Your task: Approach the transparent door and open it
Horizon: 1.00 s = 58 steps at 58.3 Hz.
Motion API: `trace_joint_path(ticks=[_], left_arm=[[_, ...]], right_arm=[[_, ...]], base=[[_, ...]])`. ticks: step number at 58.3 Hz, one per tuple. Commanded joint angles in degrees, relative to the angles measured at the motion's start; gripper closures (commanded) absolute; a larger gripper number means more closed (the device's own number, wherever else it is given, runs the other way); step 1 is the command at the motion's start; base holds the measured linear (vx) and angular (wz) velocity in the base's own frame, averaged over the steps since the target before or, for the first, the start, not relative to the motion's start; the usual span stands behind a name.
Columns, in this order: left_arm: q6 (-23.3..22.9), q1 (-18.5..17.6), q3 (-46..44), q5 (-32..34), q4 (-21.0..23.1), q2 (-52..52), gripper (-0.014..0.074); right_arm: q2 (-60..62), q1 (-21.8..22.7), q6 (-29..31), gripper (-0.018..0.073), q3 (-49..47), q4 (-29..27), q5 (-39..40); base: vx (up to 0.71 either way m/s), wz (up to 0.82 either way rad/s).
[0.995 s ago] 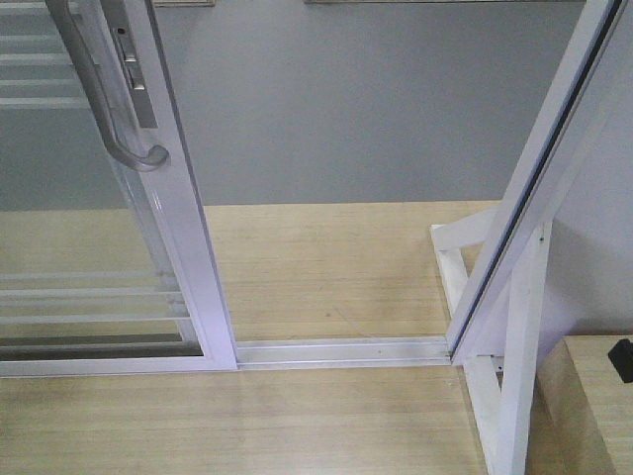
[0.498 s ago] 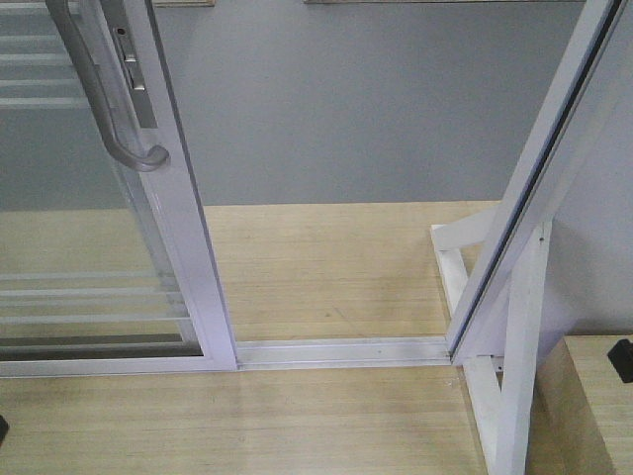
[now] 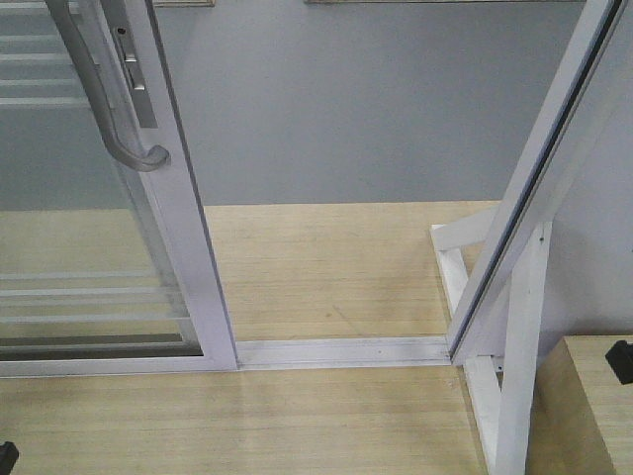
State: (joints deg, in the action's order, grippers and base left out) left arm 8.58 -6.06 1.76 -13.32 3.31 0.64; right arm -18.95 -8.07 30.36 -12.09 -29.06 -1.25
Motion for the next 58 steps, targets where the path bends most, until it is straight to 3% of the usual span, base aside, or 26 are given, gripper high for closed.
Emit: trace_joint_path(ticks=[1,41,46,58], left_arm=[[-0.1,-0.5,0.4,4.3,0.0,0.8,0.0521],[-0.1,-0.5,0.4,4.3,0.0,0.8,0.0521],[-0.1,-0.5,0.4,4.3,0.0,0.8,0.0521],[-0.1,-0.5,0.4,4.3,0.0,0.8,0.0521]], right_arm=[[-0.7,0.1,0.1,0.0559,-1.7,0.0,4.0],[-0.7,0.1,0.0,0.0559,-1.7,1.1,4.1],[-0.3,0.1,-2.0,0.0559,-1.7,6.7,2.8],[7.9,0.1,-20.1,0.0559,-0.5,25.0,-2.5]], base=[[0.00,0.00],[0.00,0.00],[0.00,0.00],[0.00,0.00]])
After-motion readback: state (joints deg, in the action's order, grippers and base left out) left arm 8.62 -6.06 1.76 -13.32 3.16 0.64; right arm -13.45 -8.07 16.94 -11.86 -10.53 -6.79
